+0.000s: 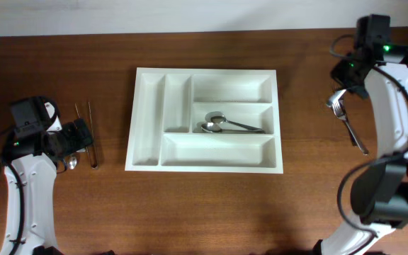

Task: Pack container
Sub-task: 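Grasp a metal fork with the right gripper and lift it, then place the fork in the tray's upper right compartment and release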

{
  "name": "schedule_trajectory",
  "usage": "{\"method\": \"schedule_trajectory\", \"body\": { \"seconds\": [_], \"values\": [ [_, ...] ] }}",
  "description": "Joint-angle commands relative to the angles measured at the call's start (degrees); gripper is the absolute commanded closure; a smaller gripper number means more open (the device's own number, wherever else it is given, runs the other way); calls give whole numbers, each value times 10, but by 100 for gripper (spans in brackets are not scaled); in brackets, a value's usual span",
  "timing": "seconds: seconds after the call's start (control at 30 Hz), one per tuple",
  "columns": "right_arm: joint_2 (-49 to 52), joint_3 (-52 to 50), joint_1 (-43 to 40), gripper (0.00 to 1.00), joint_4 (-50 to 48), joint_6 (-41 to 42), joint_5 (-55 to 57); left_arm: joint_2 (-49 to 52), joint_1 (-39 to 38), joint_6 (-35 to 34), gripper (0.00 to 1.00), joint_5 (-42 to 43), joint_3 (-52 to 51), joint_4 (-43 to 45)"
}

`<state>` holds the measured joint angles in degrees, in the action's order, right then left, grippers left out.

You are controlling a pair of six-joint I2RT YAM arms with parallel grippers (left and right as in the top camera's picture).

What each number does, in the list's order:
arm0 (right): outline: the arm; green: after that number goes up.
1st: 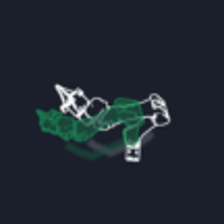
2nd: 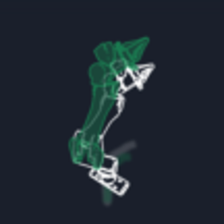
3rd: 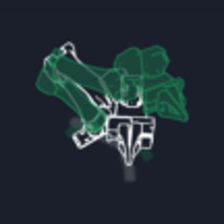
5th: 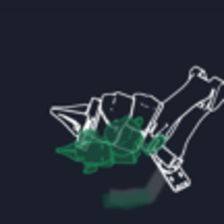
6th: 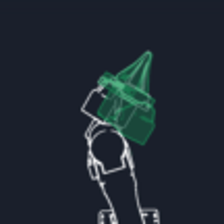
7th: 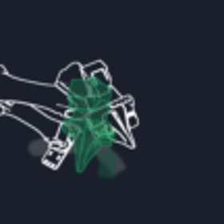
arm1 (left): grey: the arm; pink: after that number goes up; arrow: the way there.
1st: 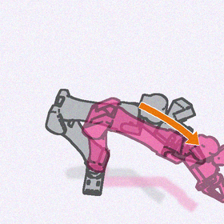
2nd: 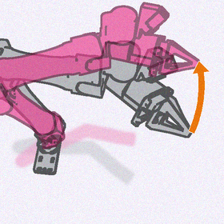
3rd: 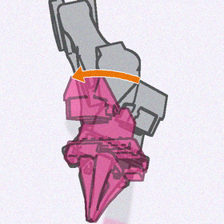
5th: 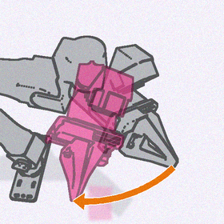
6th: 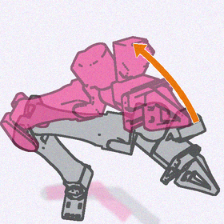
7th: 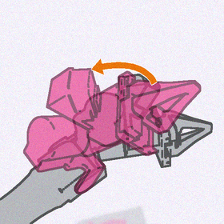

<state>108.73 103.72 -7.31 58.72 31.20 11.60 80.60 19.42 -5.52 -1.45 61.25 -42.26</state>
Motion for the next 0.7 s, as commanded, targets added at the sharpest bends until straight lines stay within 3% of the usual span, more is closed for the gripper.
{"method": "schedule_trajectory", "body": {
  "seconds": [0.0,0.17,0.33,0.43,0.67],
  "values": [
    [-22,7,57,96,-12,-122,3,2,3,7,1,6,10,2],
    [-22,7,134,96,-34,-316,-44,2,3,7,1,6,10,2],
    [-22,7,198,96,-37,-602,-106,2,3,7,1,6,10,2],
    [-22,7,221,96,-39,-730,-115,2,3,7,1,6,10,2],
    [-2,6,230,96,-62,-941,-187,2,3,7,1,6,10,2]
  ]
}}
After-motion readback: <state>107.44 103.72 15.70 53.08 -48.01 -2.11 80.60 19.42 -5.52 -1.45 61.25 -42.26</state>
